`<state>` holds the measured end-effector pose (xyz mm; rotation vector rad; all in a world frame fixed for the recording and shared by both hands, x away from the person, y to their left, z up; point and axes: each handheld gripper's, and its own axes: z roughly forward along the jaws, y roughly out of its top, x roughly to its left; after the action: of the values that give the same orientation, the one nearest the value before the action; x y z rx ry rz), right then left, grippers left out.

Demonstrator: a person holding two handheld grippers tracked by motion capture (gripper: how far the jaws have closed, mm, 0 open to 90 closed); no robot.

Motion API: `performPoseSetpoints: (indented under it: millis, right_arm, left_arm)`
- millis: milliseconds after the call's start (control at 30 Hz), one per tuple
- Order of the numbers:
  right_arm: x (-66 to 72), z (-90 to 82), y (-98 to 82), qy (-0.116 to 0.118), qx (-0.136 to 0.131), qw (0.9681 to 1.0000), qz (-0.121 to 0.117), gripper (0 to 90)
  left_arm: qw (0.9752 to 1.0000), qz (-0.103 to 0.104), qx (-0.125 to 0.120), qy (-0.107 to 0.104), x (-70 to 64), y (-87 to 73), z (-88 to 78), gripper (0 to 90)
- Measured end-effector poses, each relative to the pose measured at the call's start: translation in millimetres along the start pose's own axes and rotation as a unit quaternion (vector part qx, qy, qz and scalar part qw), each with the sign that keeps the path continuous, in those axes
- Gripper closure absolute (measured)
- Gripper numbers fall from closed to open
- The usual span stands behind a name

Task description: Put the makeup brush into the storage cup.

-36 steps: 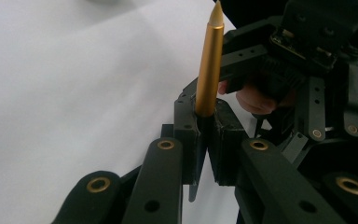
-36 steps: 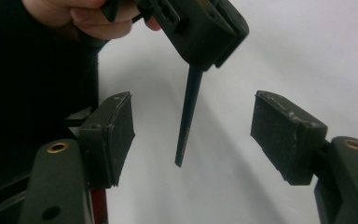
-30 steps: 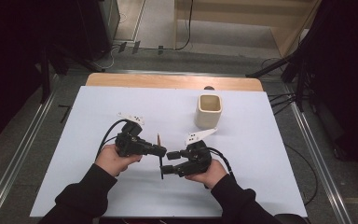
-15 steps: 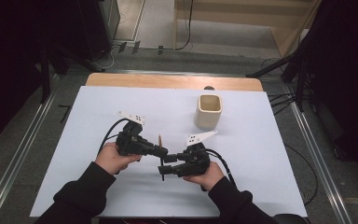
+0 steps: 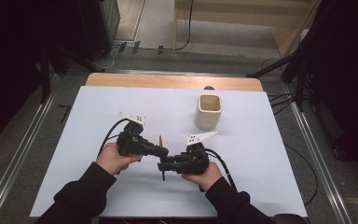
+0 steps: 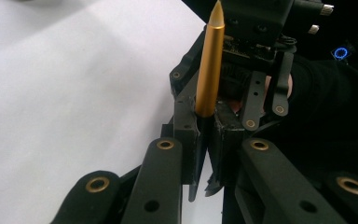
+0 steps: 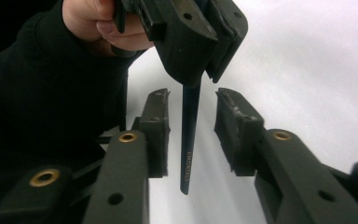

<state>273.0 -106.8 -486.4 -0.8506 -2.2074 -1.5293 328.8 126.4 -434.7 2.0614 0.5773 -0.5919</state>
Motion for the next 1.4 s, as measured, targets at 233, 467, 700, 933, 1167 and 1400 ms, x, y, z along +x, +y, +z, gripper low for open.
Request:
performPoseSetpoints:
  millis: [233, 467, 700, 933, 1167, 1400]
  right_arm:
    - [0.0, 0.0, 0.2, 0.003, -0.001, 1.0000, 0.006, 78.5]
    - [-0.6, 0.5, 0.7, 0.011, 0.001, 0.9999, 0.012, 83.8]
    - [-0.4, 0.6, 1.4, 0.010, 0.003, 0.9998, 0.015, 84.0]
    - [0.6, 0.9, 1.8, 0.007, 0.009, 0.9998, 0.013, 84.1]
    - [0.1, -0.6, 2.1, 0.001, 0.014, 0.9998, 0.015, 84.1]
    - [-0.8, -1.4, 2.3, -0.001, 0.018, 0.9997, 0.016, 84.1]
  left_arm:
    - [1.0000, 0.003, 0.001, 0.003, -0.5, -0.1, 1.6, 82.9]
    - [1.0000, 0.004, -0.002, 0.002, -0.5, -0.4, 1.0, 82.8]
    - [1.0000, 0.007, -0.007, 0.000, -0.1, -1.0, 0.5, 80.5]
    - [0.9994, 0.028, -0.011, 0.017, -5.1, -1.7, -1.1, 62.2]
    - [0.9987, 0.030, -0.024, 0.032, -5.4, -2.6, -5.5, 43.7]
    - [0.9969, 0.038, -0.041, 0.055, -3.5, -5.3, -14.4, 35.8]
